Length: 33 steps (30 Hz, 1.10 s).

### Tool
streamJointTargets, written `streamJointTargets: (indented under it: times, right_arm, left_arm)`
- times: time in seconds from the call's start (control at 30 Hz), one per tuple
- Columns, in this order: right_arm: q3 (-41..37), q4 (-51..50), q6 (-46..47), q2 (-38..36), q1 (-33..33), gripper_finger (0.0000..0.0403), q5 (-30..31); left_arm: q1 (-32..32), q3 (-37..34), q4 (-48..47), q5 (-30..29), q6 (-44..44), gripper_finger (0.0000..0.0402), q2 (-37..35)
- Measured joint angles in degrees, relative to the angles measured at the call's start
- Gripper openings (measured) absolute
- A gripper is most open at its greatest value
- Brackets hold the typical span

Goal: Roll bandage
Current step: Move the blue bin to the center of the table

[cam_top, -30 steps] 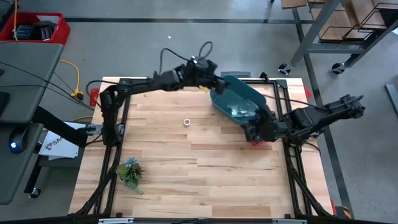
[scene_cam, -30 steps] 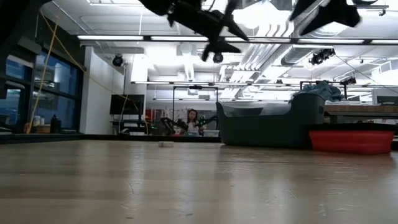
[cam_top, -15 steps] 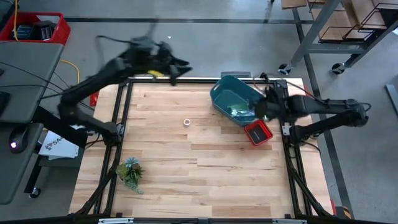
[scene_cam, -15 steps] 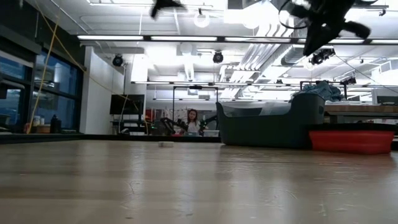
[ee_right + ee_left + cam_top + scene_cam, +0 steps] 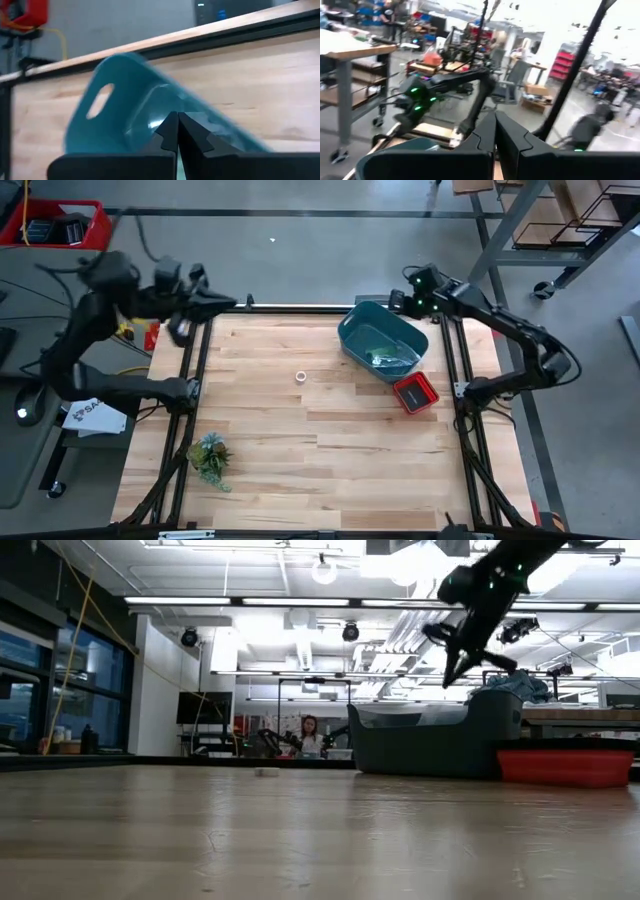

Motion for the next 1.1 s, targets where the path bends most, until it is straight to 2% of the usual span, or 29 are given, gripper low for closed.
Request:
streamJointTargets:
  times: [0.2, 0.3, 0.43, 0.67, 0.87, 1.1]
  right_arm:
    - [0.0, 3.2, 0.5, 3.3, -3.3, 0.0, 5.1]
    - [0.0, 3.5, 0.6, 5.8, -6.7, 0.0, 5.3]
    - [0.0, 6.7, -0.2, 10.8, -9.2, 0.0, -0.1]
    - [0.0, 15.7, 0.5, 20.3, -8.6, 0.0, -6.1]
    - [0.0, 23.3, 3.7, 22.4, -2.3, 0.0, -9.7]
    - [0.0, 25.3, 9.7, 22.4, 13.5, 0.0, -7.5]
  left_arm:
    - [-1.9, 0.0, -0.6, -0.5, -0.7, 0.0001, -4.5]
    - [-2.9, 0.0, -0.8, 2.5, 2.9, 0.0001, -5.4]
    - [-3.3, 0.0, 0.3, 2.4, 3.4, 0.0, -5.4]
    - [-3.3, 0.0, 0.5, -1.1, 3.0, 0.0, -3.4]
    - [-3.3, 0.0, 0.4, -1.4, 2.8, 0.0, -2.2]
    - [-3.3, 0.0, -0.2, -1.2, 4.6, 0.0, -2.9]
